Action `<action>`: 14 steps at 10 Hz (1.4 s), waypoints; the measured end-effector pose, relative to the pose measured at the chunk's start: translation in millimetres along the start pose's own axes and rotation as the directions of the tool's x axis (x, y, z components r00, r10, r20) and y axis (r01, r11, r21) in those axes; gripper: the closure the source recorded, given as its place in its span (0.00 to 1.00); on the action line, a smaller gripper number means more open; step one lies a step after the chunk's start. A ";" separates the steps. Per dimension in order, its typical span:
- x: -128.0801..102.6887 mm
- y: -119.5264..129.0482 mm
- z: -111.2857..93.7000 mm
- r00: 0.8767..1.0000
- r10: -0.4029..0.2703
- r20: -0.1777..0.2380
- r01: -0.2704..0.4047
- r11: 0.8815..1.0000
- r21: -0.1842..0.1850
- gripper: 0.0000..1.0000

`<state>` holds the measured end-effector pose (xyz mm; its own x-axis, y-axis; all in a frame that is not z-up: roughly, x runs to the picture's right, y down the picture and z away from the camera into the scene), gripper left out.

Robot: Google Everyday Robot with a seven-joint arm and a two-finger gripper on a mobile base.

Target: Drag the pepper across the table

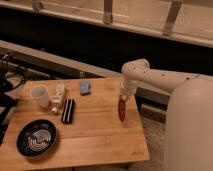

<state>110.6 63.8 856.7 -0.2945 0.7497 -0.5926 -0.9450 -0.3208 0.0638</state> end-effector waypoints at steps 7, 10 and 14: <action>-9.7 7.9 2.0 1.000 0.030 0.005 -0.030 0.999 -0.011 1.00; -12.8 20.4 3.4 0.999 0.030 0.010 -0.030 0.999 -0.018 1.00; -14.7 4.2 1.4 0.999 0.046 0.013 -0.046 0.999 -0.019 1.00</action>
<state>110.7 52.2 866.8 -0.3393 0.7415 -0.5788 -0.9277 -0.3655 0.0757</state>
